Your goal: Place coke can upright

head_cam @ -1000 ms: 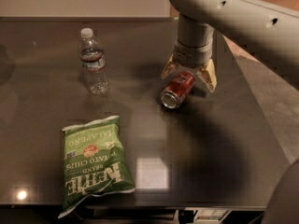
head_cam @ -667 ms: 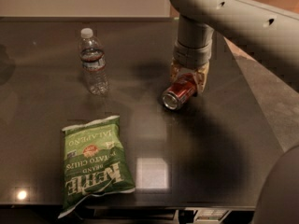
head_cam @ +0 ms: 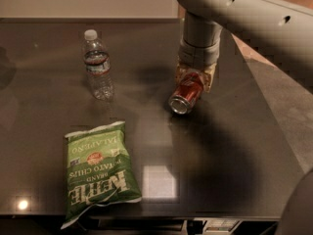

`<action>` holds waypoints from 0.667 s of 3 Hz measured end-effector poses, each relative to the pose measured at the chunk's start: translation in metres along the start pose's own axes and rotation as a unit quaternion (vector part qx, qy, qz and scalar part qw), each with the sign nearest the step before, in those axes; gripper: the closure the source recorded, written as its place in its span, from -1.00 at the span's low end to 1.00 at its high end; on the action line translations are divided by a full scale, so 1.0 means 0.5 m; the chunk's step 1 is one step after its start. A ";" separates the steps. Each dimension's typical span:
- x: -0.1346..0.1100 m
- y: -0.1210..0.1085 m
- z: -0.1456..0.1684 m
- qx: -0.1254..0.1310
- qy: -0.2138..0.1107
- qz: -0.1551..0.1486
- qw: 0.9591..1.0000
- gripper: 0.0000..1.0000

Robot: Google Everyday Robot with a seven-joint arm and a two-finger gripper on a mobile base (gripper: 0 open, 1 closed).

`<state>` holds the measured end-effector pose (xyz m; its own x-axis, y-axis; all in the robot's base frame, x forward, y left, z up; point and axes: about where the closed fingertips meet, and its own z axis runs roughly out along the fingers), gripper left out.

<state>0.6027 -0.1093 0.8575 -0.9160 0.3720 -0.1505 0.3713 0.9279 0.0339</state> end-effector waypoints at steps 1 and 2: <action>0.003 0.011 -0.045 -0.001 -0.049 -0.074 0.996 1.00; 0.004 0.017 -0.087 0.006 -0.118 -0.173 0.978 1.00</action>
Offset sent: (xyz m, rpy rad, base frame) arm -0.0079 0.0219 0.0730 -0.2968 -0.3858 0.6140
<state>0.5973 -0.0997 0.9004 -0.9266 0.0184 -0.3755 0.0484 0.9963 -0.0707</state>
